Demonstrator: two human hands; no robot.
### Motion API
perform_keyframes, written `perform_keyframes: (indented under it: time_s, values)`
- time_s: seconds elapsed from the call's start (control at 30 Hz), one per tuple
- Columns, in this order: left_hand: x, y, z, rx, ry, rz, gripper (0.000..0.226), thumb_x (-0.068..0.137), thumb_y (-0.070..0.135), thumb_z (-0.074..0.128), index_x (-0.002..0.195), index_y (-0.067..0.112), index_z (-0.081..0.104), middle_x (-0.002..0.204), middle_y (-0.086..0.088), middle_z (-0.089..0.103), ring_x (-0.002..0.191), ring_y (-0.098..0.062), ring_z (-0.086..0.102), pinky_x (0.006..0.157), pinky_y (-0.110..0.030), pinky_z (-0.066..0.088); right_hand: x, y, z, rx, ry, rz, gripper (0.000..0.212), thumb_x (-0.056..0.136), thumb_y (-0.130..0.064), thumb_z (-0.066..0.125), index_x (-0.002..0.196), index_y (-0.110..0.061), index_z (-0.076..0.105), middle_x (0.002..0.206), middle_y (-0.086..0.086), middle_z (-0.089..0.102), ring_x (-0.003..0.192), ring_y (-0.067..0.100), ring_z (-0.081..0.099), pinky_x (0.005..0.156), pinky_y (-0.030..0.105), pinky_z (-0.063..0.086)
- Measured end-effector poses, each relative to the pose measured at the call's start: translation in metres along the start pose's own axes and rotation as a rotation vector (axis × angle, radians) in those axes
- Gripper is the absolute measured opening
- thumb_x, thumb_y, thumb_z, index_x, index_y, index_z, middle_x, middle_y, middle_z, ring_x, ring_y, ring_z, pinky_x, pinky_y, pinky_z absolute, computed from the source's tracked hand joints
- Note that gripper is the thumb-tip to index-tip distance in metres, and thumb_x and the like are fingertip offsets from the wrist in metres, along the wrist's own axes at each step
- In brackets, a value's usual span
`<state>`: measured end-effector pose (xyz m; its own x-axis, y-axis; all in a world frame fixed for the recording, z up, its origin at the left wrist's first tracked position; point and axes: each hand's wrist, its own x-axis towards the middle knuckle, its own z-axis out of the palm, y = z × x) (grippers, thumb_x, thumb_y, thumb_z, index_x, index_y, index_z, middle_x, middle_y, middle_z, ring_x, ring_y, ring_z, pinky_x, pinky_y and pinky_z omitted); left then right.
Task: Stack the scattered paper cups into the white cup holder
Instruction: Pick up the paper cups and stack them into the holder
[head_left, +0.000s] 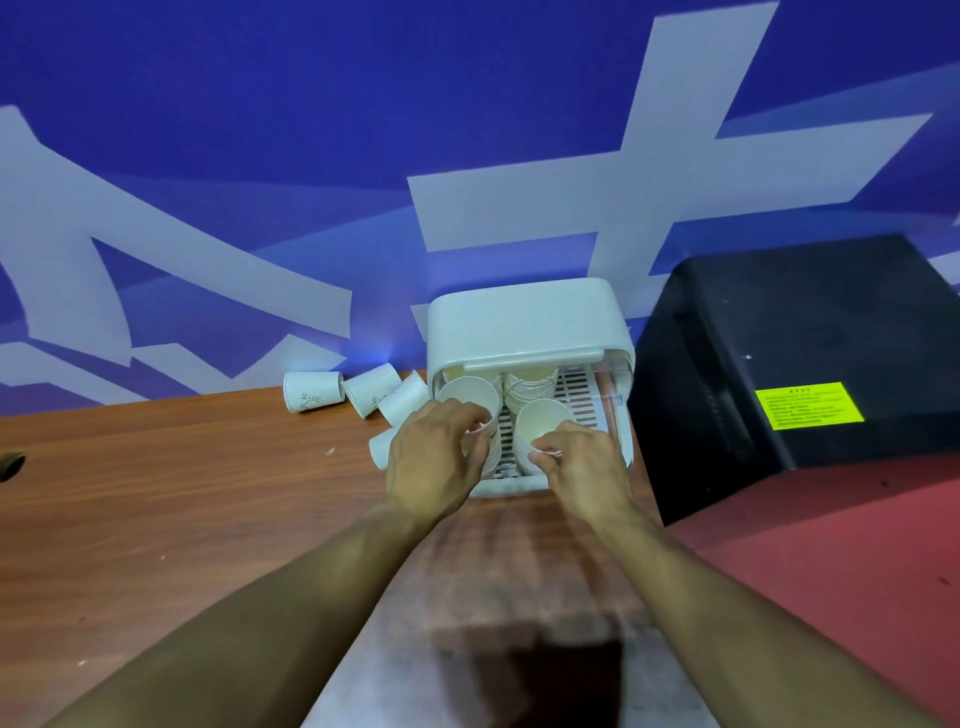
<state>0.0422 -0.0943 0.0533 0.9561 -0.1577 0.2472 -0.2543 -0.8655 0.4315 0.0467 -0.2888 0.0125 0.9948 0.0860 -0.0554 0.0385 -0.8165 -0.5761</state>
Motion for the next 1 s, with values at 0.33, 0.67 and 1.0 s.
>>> perform_keyframes:
  time_s: [0.33,0.67,1.0]
  values:
    - [0.001,-0.010,0.014,-0.054,-0.109,-0.068,0.008,0.090,0.032,0.065,0.094,0.027,0.069,0.085,0.007,0.067,0.082,-0.020,0.061,0.067,-0.035,0.047,0.019,-0.012,0.000,0.030,-0.104,0.127,0.013,0.079,-0.033,0.076,0.090,-0.025,0.077,0.090,-0.005,0.071,0.087,0.014,0.064,0.073,0.024,0.044]
    - [0.007,-0.012,0.027,-0.093,-0.285,-0.321,0.024,0.081,0.044,0.074,0.100,0.028,0.076,0.097,0.008,0.075,0.095,-0.014,0.065,0.076,-0.026,0.043,0.018,-0.013,0.005,0.016,-0.082,0.143,0.017,0.079,-0.031,0.077,0.092,-0.021,0.077,0.092,-0.002,0.071,0.089,0.017,0.064,0.076,0.027,0.047]
    - [0.006,-0.017,0.027,-0.134,-0.324,-0.232,0.017,0.084,0.039,0.072,0.087,0.023,0.077,0.085,0.004,0.074,0.083,-0.016,0.064,0.070,-0.030,0.045,0.019,-0.025,0.006,0.014,-0.084,0.202,0.014,0.078,-0.027,0.077,0.091,-0.021,0.077,0.091,-0.003,0.071,0.089,0.016,0.063,0.072,0.024,0.045]
